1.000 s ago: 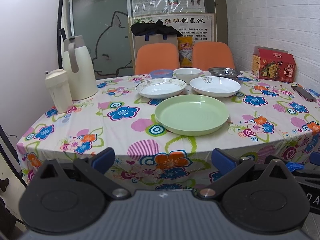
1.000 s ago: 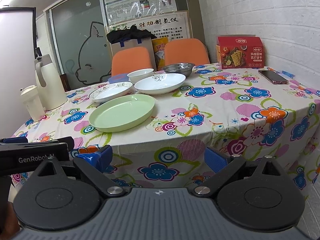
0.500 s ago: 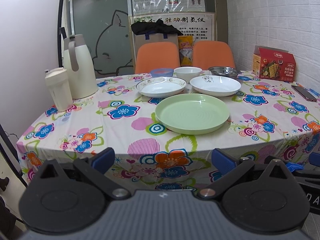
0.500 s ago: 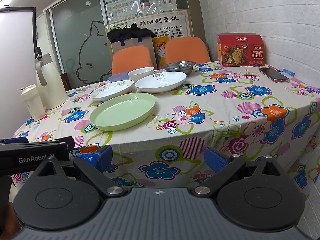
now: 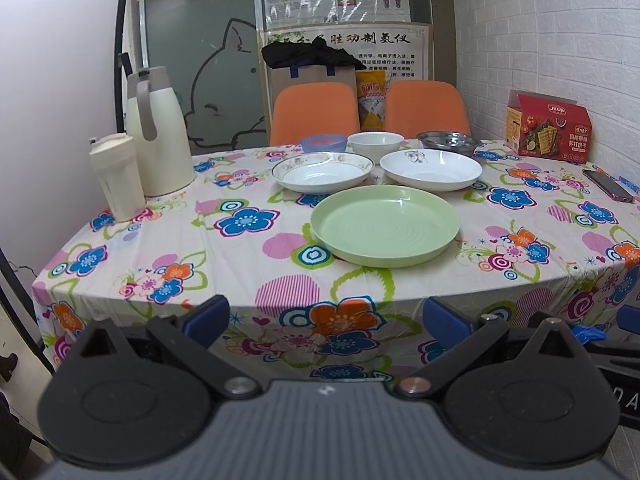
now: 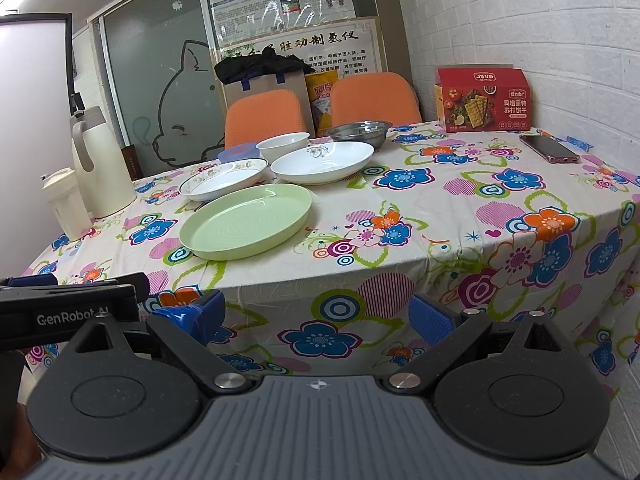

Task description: Organize plates and bowls

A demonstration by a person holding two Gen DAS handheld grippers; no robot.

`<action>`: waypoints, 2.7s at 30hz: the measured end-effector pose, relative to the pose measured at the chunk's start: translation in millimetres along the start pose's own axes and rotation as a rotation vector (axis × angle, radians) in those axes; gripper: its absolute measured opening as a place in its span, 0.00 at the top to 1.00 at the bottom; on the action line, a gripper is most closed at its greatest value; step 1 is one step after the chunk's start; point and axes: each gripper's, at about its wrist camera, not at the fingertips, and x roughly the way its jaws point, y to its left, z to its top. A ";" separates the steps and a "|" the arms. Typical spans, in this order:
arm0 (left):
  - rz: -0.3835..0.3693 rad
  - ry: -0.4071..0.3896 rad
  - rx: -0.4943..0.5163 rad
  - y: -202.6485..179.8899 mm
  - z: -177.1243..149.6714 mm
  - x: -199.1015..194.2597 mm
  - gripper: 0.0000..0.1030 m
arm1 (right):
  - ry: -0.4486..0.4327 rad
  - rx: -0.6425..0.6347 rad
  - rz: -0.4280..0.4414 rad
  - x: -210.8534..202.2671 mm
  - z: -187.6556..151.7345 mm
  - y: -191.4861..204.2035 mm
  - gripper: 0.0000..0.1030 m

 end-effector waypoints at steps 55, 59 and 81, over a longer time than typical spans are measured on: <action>-0.120 0.328 -0.005 38.6 95.2 252.8 0.01 | 0.267 -0.204 0.054 229.2 93.1 30.2 0.16; -0.160 0.335 -0.019 40.2 94.0 254.0 0.01 | 0.209 -0.223 0.083 224.5 85.3 25.8 0.15; -0.257 0.297 0.004 29.6 97.7 239.7 0.49 | 0.186 -0.292 0.197 216.6 80.1 42.9 0.22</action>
